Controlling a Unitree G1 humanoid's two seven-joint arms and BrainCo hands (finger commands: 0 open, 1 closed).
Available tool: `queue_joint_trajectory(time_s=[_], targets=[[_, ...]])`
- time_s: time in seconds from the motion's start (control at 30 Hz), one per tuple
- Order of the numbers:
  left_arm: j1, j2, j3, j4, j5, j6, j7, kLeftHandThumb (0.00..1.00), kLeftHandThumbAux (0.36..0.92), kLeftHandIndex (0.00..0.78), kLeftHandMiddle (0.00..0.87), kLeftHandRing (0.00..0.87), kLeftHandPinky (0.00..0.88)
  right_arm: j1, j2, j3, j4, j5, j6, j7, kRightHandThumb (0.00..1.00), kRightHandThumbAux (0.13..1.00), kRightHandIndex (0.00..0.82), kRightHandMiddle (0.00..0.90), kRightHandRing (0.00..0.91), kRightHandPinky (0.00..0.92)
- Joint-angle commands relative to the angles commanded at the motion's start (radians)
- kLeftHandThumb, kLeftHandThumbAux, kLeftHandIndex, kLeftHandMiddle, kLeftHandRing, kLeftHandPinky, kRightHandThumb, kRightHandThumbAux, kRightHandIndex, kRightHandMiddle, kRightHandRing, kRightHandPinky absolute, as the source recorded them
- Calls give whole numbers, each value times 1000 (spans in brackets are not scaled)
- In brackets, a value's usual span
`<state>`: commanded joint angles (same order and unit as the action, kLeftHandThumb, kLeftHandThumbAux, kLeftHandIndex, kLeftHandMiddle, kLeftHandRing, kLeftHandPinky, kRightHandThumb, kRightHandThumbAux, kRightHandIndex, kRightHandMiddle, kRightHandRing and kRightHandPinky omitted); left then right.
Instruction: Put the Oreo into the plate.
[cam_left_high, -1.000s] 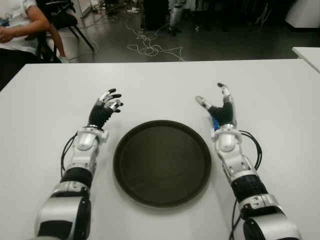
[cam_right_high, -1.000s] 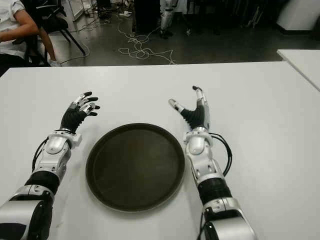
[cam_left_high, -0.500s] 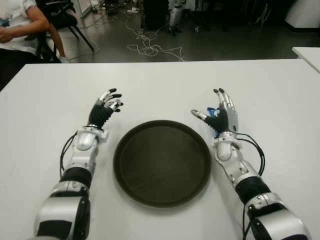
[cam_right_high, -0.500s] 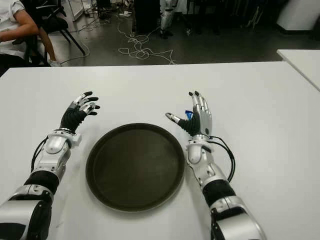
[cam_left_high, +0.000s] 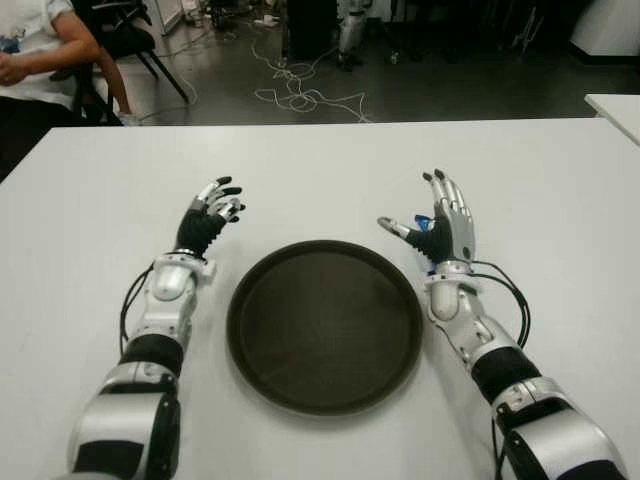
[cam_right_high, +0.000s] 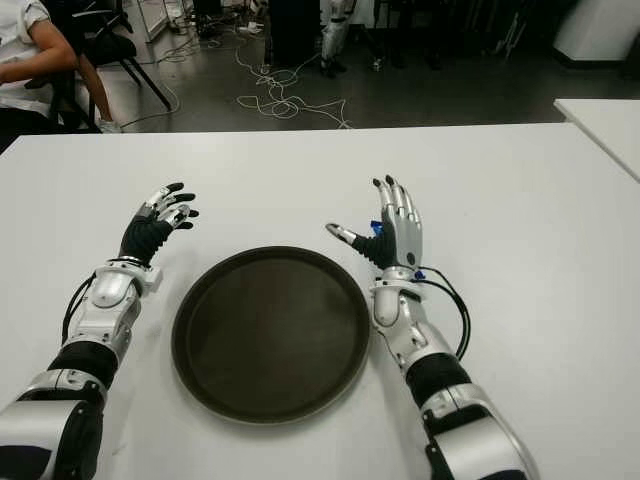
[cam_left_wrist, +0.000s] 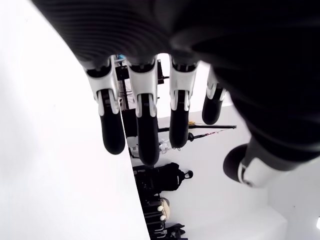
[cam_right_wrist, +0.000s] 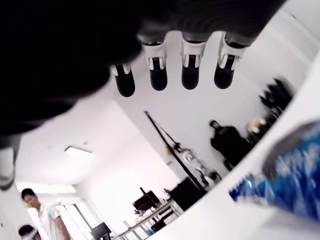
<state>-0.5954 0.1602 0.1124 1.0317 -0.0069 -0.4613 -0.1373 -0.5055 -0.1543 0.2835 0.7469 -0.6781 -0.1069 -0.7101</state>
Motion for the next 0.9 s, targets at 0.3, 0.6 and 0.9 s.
queue_joint_trajectory(time_s=[0.3,0.6,0.9], targets=[[2,4,0,6,0,-13,-3,715,549,153,244,299,315,16,-21,55,-95,-110,201,26,0,406,0,0,0,1],[1,8,-1,14,1,-29,-5,700,538,145,245,299,313,31,-45,75,-215,-154,383,150,0,419,0,0,0,3],[4,7,7,13,-13,-37,-21,679,524,149,252,303,329,21,-75,108,-274,-206,529,311,0,437,2,0,0,0]])
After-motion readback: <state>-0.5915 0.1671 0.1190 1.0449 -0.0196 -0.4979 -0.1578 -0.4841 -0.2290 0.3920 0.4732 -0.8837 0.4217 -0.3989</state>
